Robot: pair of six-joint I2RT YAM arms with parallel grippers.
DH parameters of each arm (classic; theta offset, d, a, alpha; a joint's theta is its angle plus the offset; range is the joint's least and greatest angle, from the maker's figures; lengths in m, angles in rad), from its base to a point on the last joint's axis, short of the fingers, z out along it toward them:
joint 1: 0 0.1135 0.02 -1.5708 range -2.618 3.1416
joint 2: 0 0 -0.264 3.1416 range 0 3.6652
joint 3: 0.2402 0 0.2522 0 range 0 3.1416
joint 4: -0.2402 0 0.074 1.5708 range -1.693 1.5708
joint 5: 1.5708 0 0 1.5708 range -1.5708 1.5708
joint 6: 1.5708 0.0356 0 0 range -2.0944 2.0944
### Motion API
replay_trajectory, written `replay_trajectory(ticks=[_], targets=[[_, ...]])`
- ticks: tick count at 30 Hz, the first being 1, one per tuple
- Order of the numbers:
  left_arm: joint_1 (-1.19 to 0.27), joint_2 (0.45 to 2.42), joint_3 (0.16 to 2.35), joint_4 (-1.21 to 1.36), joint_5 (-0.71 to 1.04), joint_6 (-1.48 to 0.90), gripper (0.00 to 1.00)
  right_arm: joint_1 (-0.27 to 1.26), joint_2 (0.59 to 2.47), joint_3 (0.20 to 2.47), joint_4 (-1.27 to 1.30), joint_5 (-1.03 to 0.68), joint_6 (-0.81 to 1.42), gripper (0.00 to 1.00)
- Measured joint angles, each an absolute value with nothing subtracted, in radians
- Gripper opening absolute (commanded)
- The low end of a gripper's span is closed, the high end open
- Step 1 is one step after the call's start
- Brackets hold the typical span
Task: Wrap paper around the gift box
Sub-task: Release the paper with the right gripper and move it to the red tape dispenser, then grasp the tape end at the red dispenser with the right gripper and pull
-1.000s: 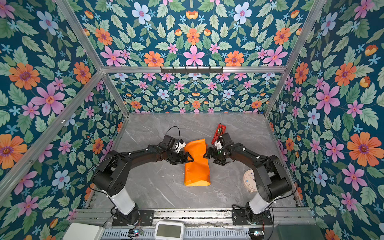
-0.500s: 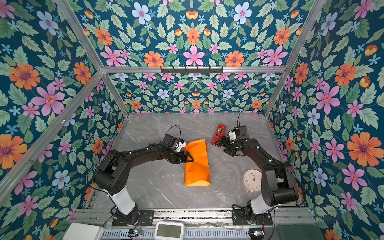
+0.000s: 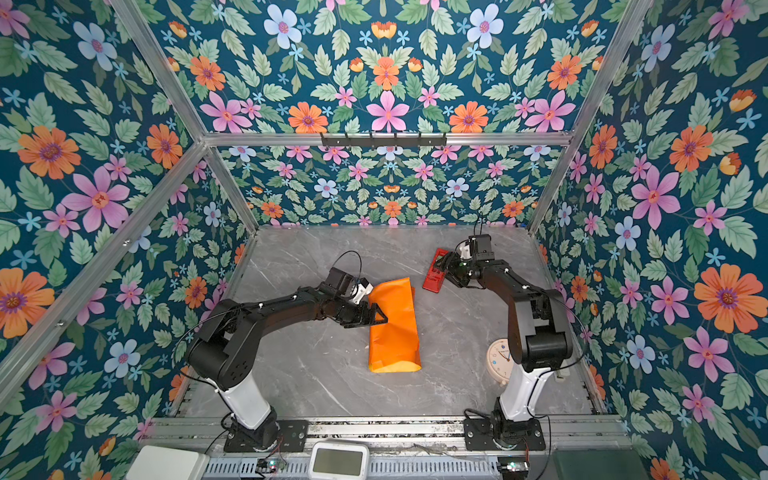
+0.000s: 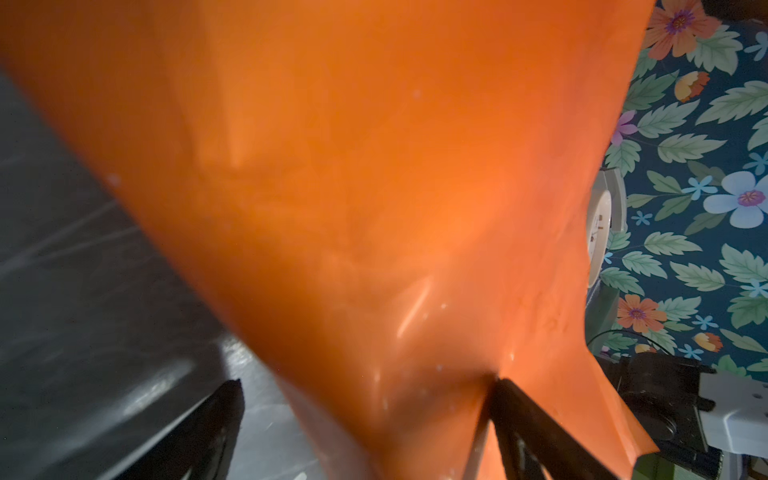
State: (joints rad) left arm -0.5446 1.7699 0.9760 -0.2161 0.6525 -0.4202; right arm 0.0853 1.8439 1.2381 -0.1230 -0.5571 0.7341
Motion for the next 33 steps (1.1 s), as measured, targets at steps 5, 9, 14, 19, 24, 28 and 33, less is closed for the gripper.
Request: replay_trajectory(ticks=[5, 9, 14, 19, 24, 28, 33], targets=[[-0.545, 1.77, 0.976, -0.215, 0.653, -0.42, 0.94, 0.084, 1.919, 1.275, -0.097, -0.59, 0.755, 0.52], [-0.545, 1.773, 0.976, -0.215, 0.653, -0.42, 0.94, 0.084, 1.959, 1.287, -0.067, -0.625, 0.757, 0.47], [-0.545, 1.774, 0.976, -0.215, 0.653, -0.42, 0.94, 0.084, 1.989, 1.291, -0.021, -0.663, 0.782, 0.4], [-0.545, 1.774, 0.976, -0.216, 0.653, -0.42, 0.94, 0.084, 1.995, 1.27, 0.02, -0.677, 0.787, 0.35], [-0.545, 1.769, 0.977, -0.216, 0.653, -0.419, 0.94, 0.083, 1.995, 1.238, 0.074, -0.683, 0.804, 0.28], [-0.545, 1.769, 0.977, -0.216, 0.653, -0.418, 0.94, 0.083, 1.995, 1.221, 0.1, -0.686, 0.809, 0.22], [-0.545, 1.77, 0.977, -0.216, 0.653, -0.417, 0.94, 0.083, 1.986, 1.207, 0.101, -0.677, 0.819, 0.13]])
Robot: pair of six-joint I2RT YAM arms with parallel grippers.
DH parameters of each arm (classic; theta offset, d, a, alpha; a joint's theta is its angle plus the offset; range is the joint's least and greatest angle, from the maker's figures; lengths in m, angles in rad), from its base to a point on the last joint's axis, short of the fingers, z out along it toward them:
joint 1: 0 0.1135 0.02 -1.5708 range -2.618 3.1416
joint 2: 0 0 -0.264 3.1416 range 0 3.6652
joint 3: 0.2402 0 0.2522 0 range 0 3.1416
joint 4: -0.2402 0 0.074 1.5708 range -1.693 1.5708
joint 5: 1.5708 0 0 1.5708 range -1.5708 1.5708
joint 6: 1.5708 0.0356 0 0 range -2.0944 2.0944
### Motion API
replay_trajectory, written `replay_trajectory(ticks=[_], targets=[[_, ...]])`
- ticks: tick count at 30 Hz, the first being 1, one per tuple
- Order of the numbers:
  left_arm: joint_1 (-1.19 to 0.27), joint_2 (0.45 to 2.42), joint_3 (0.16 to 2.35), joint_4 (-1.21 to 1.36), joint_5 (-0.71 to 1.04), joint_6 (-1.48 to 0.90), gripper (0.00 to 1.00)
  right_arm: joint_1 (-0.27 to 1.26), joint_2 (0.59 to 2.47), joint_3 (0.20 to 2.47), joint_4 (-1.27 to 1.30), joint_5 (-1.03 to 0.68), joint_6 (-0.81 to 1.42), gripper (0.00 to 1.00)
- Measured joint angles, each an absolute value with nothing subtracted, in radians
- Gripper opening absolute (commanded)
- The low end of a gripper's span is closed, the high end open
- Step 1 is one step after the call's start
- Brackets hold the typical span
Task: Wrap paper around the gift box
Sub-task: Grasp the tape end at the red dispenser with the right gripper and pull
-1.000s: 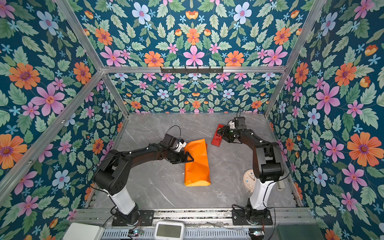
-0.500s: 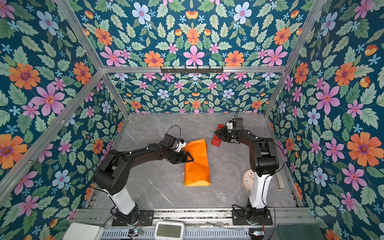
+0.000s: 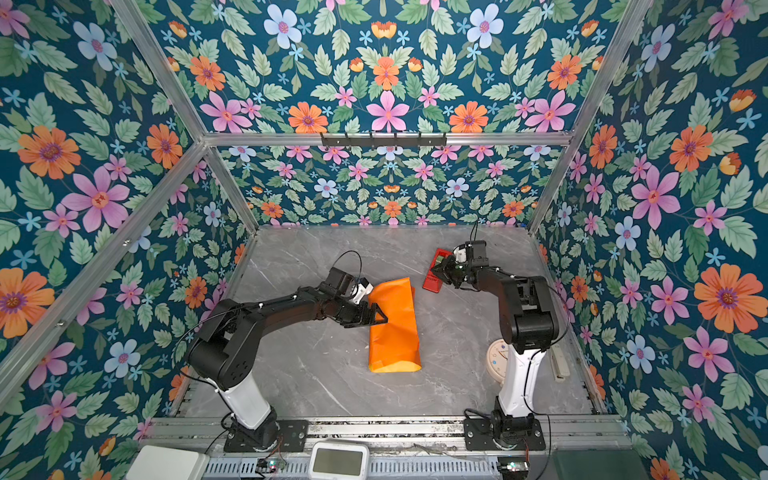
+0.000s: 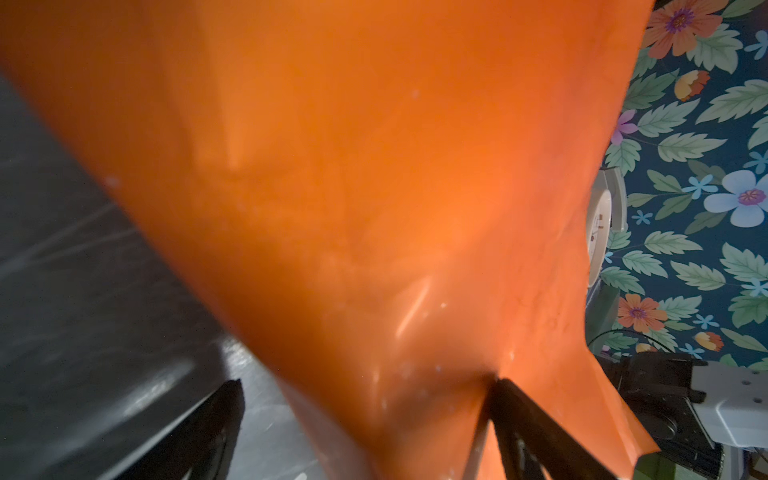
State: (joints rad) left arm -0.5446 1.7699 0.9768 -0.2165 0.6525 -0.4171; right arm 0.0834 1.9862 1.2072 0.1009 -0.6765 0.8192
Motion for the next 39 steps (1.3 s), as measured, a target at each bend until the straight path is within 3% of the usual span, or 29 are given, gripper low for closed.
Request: replay_trajectory(ticks=[6, 39], targets=[[-0.545, 1.77, 0.976, -0.216, 0.653, -0.417, 0.94, 0.084, 1.977, 1.202, 0.092, -0.66, 0.839, 0.0], [-0.545, 1.769, 0.976, -0.216, 0.652, -0.417, 0.94, 0.151, 1.825, 0.991, 0.356, -0.731, 1.083, 0.0]])
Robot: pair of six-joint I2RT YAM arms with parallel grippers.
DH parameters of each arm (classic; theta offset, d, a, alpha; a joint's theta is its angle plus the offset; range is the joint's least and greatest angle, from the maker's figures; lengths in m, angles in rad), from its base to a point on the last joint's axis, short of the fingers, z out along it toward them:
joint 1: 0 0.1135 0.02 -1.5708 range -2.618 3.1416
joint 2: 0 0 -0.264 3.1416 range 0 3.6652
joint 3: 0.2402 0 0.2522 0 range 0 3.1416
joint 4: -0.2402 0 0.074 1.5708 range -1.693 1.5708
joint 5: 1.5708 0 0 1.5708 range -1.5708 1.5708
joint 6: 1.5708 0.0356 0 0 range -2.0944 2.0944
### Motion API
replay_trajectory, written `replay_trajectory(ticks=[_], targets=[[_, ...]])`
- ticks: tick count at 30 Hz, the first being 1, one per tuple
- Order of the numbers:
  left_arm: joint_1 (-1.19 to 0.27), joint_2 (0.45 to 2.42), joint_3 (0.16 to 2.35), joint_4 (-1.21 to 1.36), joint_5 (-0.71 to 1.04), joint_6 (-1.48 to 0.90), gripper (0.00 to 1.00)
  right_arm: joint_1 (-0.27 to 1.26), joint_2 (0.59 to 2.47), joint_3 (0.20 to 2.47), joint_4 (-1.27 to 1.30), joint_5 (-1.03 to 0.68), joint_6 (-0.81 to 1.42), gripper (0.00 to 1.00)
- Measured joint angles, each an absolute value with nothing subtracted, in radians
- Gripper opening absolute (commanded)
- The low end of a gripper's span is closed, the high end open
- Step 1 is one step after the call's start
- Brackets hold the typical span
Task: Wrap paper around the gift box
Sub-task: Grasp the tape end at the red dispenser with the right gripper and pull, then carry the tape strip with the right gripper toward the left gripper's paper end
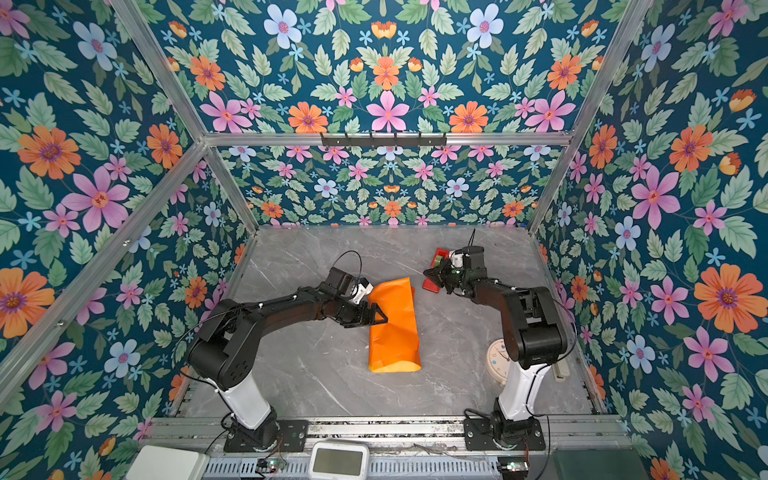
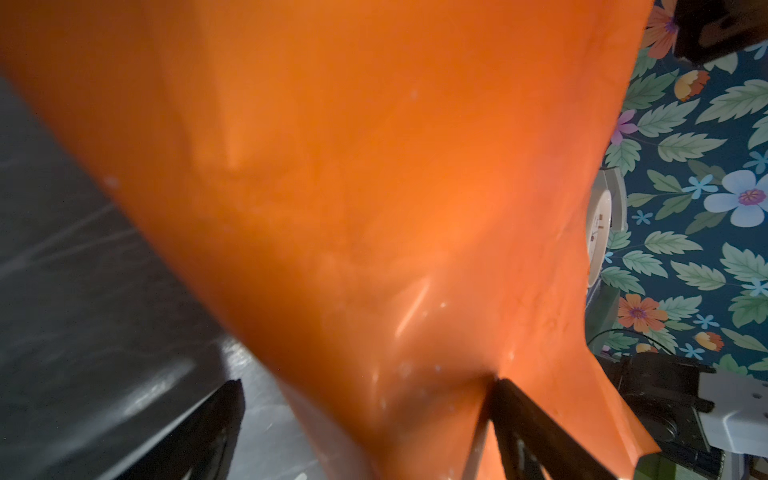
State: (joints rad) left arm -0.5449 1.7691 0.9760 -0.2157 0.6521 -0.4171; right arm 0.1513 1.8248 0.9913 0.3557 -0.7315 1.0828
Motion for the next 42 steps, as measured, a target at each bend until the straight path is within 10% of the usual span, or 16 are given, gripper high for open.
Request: replay_trajectory(ticks=[42], targets=[[-0.545, 1.766, 0.976, -0.215, 0.652, -0.417, 0.94, 0.127, 1.711, 0.825, 0.176, -0.555, 0.834, 0.0]])
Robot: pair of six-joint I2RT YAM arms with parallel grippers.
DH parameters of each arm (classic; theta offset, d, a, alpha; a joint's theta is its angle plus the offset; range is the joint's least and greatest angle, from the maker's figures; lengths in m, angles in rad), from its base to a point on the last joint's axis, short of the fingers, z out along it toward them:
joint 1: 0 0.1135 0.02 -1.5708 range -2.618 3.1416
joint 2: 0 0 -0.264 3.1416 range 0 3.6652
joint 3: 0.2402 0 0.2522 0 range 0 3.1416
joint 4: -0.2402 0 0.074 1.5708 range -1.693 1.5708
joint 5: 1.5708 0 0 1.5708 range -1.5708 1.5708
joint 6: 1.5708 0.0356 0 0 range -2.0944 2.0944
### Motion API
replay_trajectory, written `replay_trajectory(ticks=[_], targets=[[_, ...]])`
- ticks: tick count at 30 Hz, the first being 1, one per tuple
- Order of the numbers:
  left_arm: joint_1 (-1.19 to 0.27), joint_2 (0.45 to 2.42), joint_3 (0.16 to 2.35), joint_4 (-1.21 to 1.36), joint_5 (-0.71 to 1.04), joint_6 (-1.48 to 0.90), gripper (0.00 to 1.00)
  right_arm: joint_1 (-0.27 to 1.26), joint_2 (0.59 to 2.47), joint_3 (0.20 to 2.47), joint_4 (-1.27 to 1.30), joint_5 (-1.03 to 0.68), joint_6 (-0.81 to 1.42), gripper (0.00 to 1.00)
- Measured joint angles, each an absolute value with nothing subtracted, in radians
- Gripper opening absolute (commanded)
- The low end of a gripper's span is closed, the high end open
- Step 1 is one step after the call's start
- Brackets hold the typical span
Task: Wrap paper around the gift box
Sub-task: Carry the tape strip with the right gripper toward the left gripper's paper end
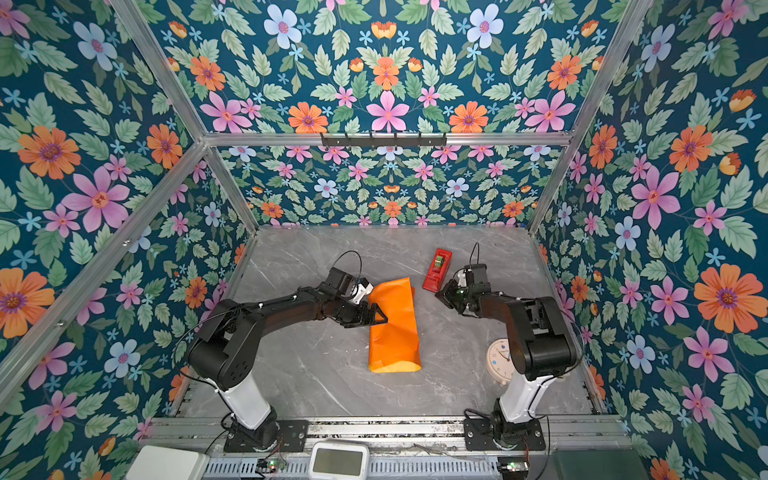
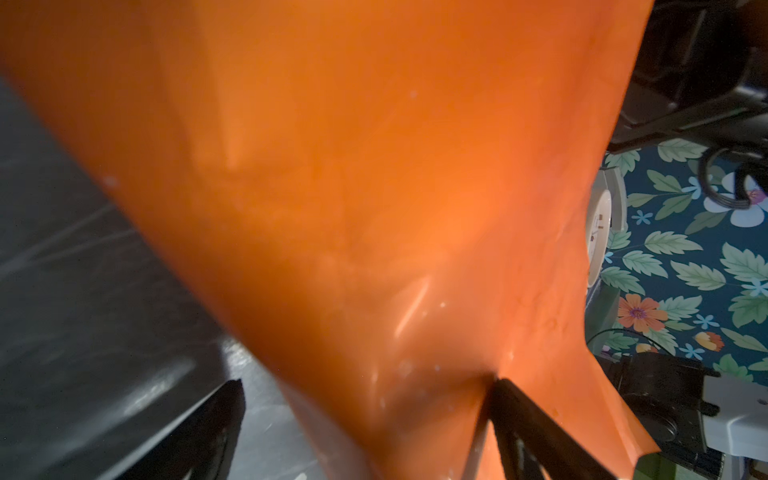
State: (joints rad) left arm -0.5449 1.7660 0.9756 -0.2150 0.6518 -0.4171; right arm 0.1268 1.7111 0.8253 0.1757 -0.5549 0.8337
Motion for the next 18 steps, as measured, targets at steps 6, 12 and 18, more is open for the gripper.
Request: replay_trajectory(ticks=[6, 12, 18], targets=[[-0.545, 1.766, 0.974, -0.213, 0.651, -0.417, 0.94, 0.147, 1.472, 0.711, 0.121, -0.645, 0.805, 0.0], [-0.545, 1.769, 0.975, -0.214, 0.65, -0.416, 0.94, 0.25, 1.224, 0.617, 0.099, -0.649, 0.86, 0.0], [-0.545, 1.771, 0.979, -0.215, 0.65, -0.416, 0.93, 0.318, 1.15, 0.652, 0.037, -0.622, 0.907, 0.0]])
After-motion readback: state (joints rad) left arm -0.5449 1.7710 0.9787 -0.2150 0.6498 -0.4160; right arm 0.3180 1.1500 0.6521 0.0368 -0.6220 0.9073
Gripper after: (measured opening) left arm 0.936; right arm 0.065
